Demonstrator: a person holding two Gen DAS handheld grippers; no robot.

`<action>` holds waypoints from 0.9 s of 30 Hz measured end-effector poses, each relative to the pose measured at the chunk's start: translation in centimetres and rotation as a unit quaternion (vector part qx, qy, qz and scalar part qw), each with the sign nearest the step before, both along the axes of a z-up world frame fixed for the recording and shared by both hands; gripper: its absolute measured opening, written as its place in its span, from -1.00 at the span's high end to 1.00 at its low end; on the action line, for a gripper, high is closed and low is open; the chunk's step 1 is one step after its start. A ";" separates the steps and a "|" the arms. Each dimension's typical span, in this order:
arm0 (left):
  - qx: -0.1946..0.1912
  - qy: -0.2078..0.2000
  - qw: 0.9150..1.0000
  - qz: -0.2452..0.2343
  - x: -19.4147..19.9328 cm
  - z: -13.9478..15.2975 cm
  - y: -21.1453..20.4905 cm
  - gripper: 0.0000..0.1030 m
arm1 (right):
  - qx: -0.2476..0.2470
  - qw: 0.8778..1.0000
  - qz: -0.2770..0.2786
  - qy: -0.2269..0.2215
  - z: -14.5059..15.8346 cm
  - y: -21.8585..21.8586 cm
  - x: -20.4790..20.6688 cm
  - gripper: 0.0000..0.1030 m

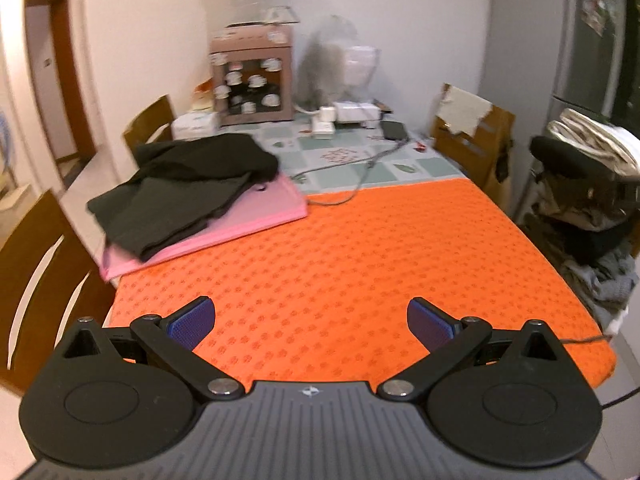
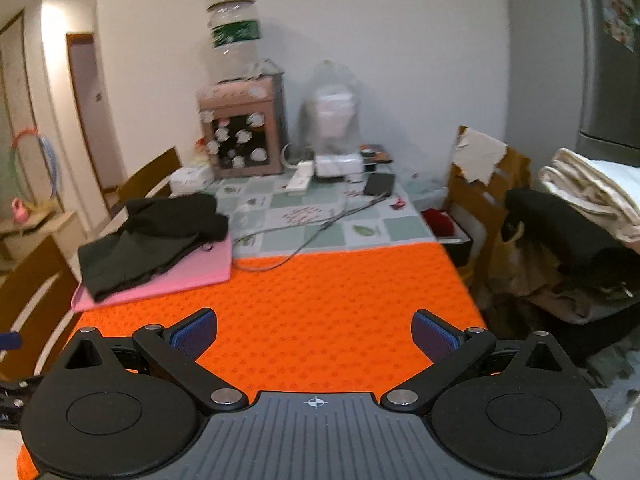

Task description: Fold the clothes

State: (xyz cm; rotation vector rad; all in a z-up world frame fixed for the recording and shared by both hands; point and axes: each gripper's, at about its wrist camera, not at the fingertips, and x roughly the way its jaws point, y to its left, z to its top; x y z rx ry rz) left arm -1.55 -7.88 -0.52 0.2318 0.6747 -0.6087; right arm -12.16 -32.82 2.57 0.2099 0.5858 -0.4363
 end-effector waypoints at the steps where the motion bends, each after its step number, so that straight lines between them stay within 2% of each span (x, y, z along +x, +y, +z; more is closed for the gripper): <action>1: -0.006 0.006 1.000 0.010 0.0 -0.1 0.3 -0.99 | -0.003 1.000 0.004 0.004 -0.3 0.4 0.3 -1.00; 6: -0.023 0.030 0.997 0.062 0.2 -0.7 1.3 -0.99 | -0.004 0.999 0.036 0.019 -1.6 2.2 1.5 -1.00; 9: -0.007 0.025 0.996 0.088 0.1 -0.9 1.5 -0.99 | -0.003 0.999 0.040 0.022 -2.2 3.0 1.8 -1.00; 12: 0.000 0.026 0.993 0.113 0.1 -1.0 1.8 -0.99 | 0.018 0.999 0.040 0.029 -2.8 3.5 2.2 -1.00; 16: -0.001 0.043 0.992 0.115 0.2 -1.2 2.3 -0.99 | 0.045 0.997 0.046 0.037 -3.8 4.2 2.7 -1.00; 20: 0.024 0.033 0.993 0.110 -0.1 -1.3 2.1 -0.99 | 0.058 0.996 0.054 0.043 -4.5 5.1 3.0 -1.00; 27: 0.021 0.034 0.993 0.108 0.1 -1.4 2.1 -0.99 | 0.036 0.996 0.068 0.053 -4.7 5.7 3.8 -1.00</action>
